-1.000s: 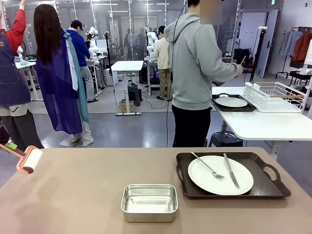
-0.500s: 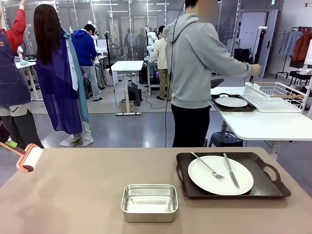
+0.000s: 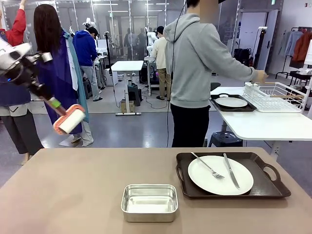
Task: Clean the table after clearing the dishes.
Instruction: Place the Lint Roller back on top of the Airtight Container.
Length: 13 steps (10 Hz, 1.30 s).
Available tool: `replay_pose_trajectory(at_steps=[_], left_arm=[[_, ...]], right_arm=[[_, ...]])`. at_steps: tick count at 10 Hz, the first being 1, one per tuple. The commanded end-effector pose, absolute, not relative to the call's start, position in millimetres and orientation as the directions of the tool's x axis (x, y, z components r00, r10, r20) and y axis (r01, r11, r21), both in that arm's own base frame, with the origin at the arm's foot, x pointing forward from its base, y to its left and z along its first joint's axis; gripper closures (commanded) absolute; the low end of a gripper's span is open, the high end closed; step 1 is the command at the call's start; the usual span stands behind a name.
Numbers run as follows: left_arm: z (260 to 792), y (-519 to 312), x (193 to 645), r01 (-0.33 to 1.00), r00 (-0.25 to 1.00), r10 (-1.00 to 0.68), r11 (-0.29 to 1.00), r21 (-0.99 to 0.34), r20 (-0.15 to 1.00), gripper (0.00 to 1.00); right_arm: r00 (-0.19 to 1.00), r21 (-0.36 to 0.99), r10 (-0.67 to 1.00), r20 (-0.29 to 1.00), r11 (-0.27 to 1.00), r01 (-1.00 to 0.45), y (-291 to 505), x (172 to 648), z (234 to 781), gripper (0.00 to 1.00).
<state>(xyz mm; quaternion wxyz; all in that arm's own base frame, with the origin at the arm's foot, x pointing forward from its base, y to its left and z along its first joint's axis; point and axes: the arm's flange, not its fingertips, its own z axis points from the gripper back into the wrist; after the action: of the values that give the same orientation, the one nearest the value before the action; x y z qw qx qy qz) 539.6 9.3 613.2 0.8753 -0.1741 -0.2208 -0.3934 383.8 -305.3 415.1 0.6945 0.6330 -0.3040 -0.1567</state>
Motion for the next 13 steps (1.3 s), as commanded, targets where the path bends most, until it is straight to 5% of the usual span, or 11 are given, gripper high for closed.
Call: replay_pose_trajectory(at_steps=[1, 4, 13], left_arm=[[614.4, -56.3, 533.8, 0.935, 0.325, -0.819, 0.352, -0.035, 0.472, 0.8], [581.8, -189.9, 498.5, 0.994, 0.086, -0.964, 0.064, -0.094, 0.253, 0.8], [513.6, -367.9, 490.6, 0.964, 0.087, -0.996, 0.085, -0.253, -0.003, 0.8]], right_arm=[[0.769, 0.974, -0.597, 0.226, 0.153, -0.168, -302.4, 378.7, 417.5, 0.0], [0.769, 0.974, -0.597, 0.226, 0.153, -0.168, -302.4, 378.7, 417.5, 0.0], [0.769, 0.974, -0.597, 0.226, 0.153, -0.168, -302.4, 378.7, 417.5, 0.0]])
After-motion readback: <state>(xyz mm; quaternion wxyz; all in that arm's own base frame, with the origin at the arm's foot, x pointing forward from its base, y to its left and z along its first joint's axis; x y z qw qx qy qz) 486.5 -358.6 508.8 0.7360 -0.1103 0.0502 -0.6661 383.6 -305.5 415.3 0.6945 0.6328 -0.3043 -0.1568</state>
